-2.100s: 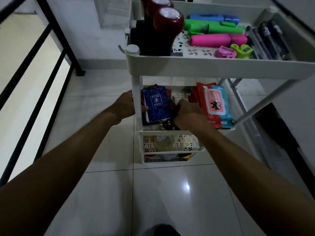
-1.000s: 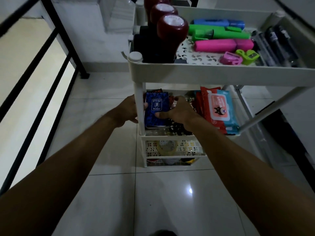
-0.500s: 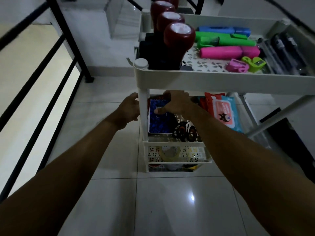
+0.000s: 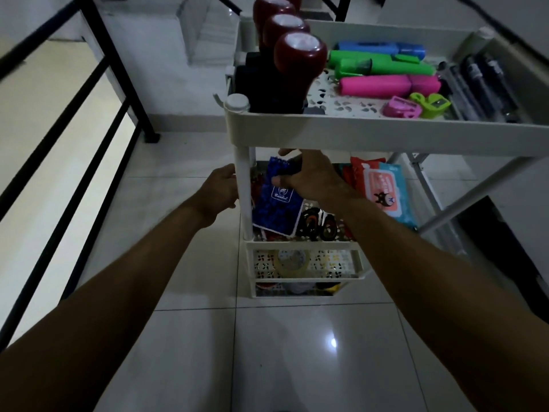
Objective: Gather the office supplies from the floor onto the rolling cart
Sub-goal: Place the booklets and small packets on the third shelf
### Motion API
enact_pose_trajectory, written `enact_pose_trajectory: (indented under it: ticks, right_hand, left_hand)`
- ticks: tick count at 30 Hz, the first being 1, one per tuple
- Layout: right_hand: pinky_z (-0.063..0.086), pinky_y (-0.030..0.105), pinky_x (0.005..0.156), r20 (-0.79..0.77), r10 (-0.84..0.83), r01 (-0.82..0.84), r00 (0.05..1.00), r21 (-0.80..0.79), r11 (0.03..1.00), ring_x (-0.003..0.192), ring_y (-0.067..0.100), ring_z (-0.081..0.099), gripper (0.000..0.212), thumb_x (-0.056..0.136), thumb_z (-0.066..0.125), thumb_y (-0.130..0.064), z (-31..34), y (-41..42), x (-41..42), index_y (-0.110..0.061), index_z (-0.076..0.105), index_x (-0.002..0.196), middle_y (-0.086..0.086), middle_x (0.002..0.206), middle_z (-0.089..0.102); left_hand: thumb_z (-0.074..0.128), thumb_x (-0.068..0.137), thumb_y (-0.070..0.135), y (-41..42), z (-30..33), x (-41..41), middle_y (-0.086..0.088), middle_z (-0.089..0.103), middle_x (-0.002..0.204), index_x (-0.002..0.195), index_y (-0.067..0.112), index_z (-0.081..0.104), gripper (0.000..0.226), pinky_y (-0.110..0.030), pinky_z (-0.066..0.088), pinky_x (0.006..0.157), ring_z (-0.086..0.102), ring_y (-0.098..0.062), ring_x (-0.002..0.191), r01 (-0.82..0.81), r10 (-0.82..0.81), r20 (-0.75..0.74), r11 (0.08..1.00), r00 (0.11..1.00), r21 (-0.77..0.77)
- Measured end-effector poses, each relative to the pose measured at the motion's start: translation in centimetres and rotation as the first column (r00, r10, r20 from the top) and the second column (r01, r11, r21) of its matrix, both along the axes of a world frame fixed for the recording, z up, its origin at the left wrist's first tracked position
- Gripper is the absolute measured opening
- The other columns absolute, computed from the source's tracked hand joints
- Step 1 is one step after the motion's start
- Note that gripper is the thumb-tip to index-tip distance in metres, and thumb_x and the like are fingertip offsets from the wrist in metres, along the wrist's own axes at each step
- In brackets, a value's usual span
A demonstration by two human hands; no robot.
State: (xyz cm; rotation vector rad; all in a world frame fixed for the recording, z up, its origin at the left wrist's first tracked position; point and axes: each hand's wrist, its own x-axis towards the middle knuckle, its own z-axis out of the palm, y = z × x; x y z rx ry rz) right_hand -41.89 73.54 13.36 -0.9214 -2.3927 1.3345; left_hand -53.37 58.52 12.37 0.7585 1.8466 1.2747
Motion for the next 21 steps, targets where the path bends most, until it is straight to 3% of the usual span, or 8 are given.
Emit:
enact_pose_trajectory:
  ticks: [3,6,8,11,13,15,18,21]
  right_hand:
    - [0.055,0.020,0.065,-0.042,-0.151,0.148,0.988,-0.065,0.987,0.083,0.014,0.064,0.041,0.075,0.082,-0.023,-0.3,1.0,0.2,-0.010,0.062,0.108,0.001,0.097,0.064]
    - [0.056,0.027,0.076,0.091,-0.019,0.030,0.996,-0.125,0.992,0.099,0.022,0.065,0.053,0.075,0.081,-0.033,-0.7,1.9,0.5,-0.011,0.060,0.119,0.008,0.114,0.065]
    - [0.050,0.021,0.066,0.208,-0.019,0.023,0.978,-0.018,1.000,0.107,0.022,0.057,0.069,0.072,0.084,-0.031,-0.9,2.0,0.9,-0.015,0.051,0.130,0.009,0.129,0.054]
    - [0.047,0.021,0.063,0.288,-0.089,0.095,0.953,-0.006,0.995,0.097,0.019,0.057,0.070,0.069,0.085,-0.027,-1.0,1.8,1.4,-0.009,0.049,0.127,0.007,0.120,0.058]
    - [0.052,0.027,0.066,0.326,-0.092,0.119,0.941,-0.064,0.991,0.089,0.019,0.061,0.058,0.071,0.083,-0.025,-1.4,1.6,1.6,-0.006,0.056,0.119,0.008,0.110,0.064]
    - [0.057,0.035,0.073,0.309,-0.083,0.132,0.947,-0.140,0.981,0.088,0.020,0.065,0.045,0.076,0.080,-0.019,-1.8,1.2,1.5,-0.005,0.060,0.114,0.009,0.107,0.067]
    - [0.060,0.042,0.078,0.200,-0.114,0.164,0.973,-0.251,0.954,0.094,0.026,0.067,0.045,0.078,0.076,-0.004,-1.9,0.7,1.6,-0.007,0.056,0.118,0.013,0.113,0.064]
    - [0.061,0.042,0.073,0.142,-0.092,0.136,0.986,-0.343,0.929,0.097,0.027,0.066,0.052,0.082,0.069,0.004,-1.2,0.7,2.3,-0.011,0.048,0.128,0.012,0.120,0.059]
  left_hand:
    - [0.058,0.077,0.023,-0.1,0.0,0.2,-0.001,0.058,0.079,0.091,0.022,0.059,0.014,-0.038,0.046,0.078,0.053,-0.015,0.073,-0.006,0.006,-0.031,1.000,1.000,0.002]
    - [0.067,0.078,0.022,0.0,-0.9,-0.1,0.002,0.056,0.080,0.100,0.013,0.058,0.025,-0.027,0.048,0.069,0.055,-0.015,0.075,0.005,-0.006,-0.087,1.000,0.996,-0.012]
    - [0.066,0.087,0.014,0.2,-1.5,-0.1,0.008,0.054,0.085,0.103,0.012,0.058,0.018,-0.015,0.044,0.063,0.052,-0.004,0.076,0.036,-0.042,-0.203,0.999,0.978,-0.034]
    - [0.060,0.091,0.010,0.8,-1.8,-0.4,-0.001,0.054,0.093,0.116,0.000,0.060,0.026,-0.005,0.044,0.056,0.053,-0.003,0.073,0.058,-0.098,-0.372,0.992,0.923,-0.116]
    - [0.058,0.093,0.018,1.5,-2.4,-1.3,-0.006,0.058,0.097,0.123,-0.007,0.055,0.039,-0.008,0.047,0.055,0.060,-0.003,0.074,0.091,-0.151,-0.354,0.980,0.923,-0.179]
    - [0.056,0.093,0.031,2.1,-2.9,-1.9,-0.008,0.059,0.105,0.126,0.003,0.053,0.043,-0.010,0.050,0.060,0.060,-0.006,0.084,0.064,-0.140,-0.319,0.969,0.937,-0.237]
    - [0.057,0.093,0.023,2.9,-3.0,-1.9,-0.002,0.057,0.088,0.084,0.019,0.057,0.010,-0.038,0.047,0.094,0.057,-0.024,0.100,0.028,-0.130,-0.445,0.973,0.886,-0.228]
    - [0.059,0.091,0.014,3.2,-2.5,-2.1,0.008,0.052,0.073,0.079,0.015,0.057,0.012,-0.037,0.043,0.088,0.056,-0.011,0.076,0.015,-0.101,-0.517,0.986,0.850,-0.169]
